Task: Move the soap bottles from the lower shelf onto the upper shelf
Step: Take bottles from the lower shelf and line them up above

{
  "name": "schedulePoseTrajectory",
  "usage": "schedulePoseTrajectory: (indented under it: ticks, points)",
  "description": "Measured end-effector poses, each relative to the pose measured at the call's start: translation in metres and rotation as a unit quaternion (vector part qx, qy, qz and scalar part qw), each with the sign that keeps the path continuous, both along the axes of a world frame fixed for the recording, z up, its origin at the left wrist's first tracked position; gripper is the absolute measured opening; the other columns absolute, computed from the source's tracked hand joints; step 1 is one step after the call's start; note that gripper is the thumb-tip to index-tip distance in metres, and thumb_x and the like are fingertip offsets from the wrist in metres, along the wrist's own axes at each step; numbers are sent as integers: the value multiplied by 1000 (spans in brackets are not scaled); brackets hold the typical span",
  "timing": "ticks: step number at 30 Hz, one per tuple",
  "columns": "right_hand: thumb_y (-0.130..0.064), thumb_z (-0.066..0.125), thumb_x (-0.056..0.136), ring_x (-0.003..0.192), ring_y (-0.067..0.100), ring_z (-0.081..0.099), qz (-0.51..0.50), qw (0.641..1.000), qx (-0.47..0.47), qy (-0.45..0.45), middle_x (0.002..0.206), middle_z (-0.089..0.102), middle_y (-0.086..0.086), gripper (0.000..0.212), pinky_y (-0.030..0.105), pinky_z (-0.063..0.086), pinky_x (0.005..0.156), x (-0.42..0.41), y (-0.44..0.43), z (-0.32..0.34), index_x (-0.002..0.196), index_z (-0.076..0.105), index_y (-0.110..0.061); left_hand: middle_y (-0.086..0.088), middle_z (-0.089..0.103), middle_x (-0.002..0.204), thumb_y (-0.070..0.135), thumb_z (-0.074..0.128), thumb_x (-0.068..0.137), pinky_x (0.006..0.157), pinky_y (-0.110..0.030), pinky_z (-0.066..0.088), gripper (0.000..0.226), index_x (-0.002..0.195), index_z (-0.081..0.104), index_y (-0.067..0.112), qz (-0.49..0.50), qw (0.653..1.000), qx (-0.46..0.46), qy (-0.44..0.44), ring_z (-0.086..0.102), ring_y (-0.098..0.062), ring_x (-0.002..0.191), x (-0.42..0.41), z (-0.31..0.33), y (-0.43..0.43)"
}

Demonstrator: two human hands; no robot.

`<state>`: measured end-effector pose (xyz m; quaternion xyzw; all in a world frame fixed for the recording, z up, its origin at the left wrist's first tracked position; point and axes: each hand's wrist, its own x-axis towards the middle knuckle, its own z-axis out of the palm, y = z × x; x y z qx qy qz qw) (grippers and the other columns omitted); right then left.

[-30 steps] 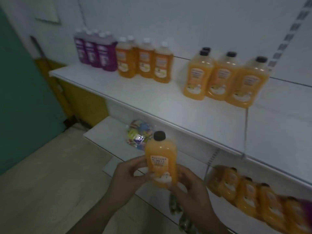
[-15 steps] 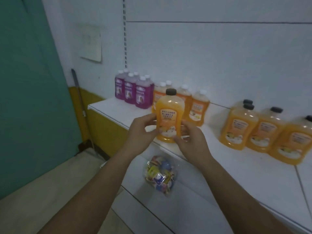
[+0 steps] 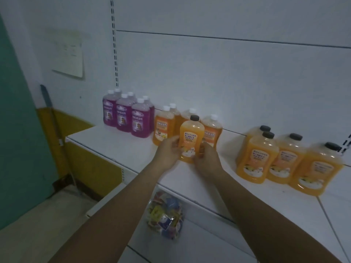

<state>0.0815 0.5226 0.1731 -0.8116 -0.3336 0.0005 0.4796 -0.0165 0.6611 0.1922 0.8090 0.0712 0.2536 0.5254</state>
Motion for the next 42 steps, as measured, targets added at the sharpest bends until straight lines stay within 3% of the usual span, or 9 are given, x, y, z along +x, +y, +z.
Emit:
schedulePoseTrajectory:
  ticks: [4,10,15,19,23,26,32,37,42]
  points:
    - [-15,59,101,99,-8,60,-10,1000,-1,-6,125,68,-9,32,-4,41,75,3,2,-5,132,61,-23,17,64,107,-6,60,97,71,1,46,37,130,61,13,-13,1000,-6,-4,60,25,87,1,0,1]
    - [-13,59,101,88,-3,61,-29,999,-17,-11,110,66,-8,22,2,47,66,-9,-9,2,123,61,-16,23,64,109,0,63,98,72,-1,47,35,124,61,24,-19,1000,-5,-15,59,26,91,-10,0,-4]
    - [-21,67,96,92,1,64,-46,996,-61,-46,104,64,-19,21,8,49,73,-38,-78,4,115,61,-23,24,72,114,18,76,92,92,-19,53,34,123,71,31,-40,999,28,-16,65,5,107,-31,-5,-41]
    - [-25,76,91,92,-5,64,-101,993,-49,-41,104,69,-20,25,3,48,74,-58,-170,2,113,65,-27,22,69,120,20,75,92,85,-6,51,39,129,68,32,-97,994,31,-34,61,8,111,-35,-6,-119]
    - [-23,76,91,91,-1,67,-154,984,-73,-50,104,71,-17,24,18,57,78,-43,-240,0,112,66,-26,13,51,130,16,67,98,96,-10,51,41,136,61,30,-150,987,42,-30,54,10,114,-7,-9,-190]
    - [-21,73,93,89,-2,64,-178,979,-84,-54,104,68,-18,22,9,50,70,-27,-271,2,113,64,-27,16,51,132,17,65,98,108,-27,50,44,140,56,28,-187,981,33,-22,55,-3,124,14,-7,-229]
    - [-19,67,95,94,4,66,-205,975,-79,-29,108,71,-12,24,8,46,66,11,-292,-5,119,66,-25,20,59,128,18,68,98,98,-17,46,44,138,53,28,-208,978,13,-6,55,8,112,38,-3,-266]
    - [-20,64,98,94,2,64,-200,978,-53,-23,108,69,-14,23,8,45,69,31,-283,-4,119,65,-29,18,49,150,21,68,97,107,-21,38,62,152,40,32,-199,979,28,27,45,0,135,43,-13,-269]
    - [-19,61,100,90,-12,61,-187,981,-34,-33,105,68,-23,23,-3,44,62,35,-279,-1,118,64,-33,17,42,157,20,66,97,118,-32,35,70,156,32,35,-206,976,47,59,39,-7,144,45,-19,-271]
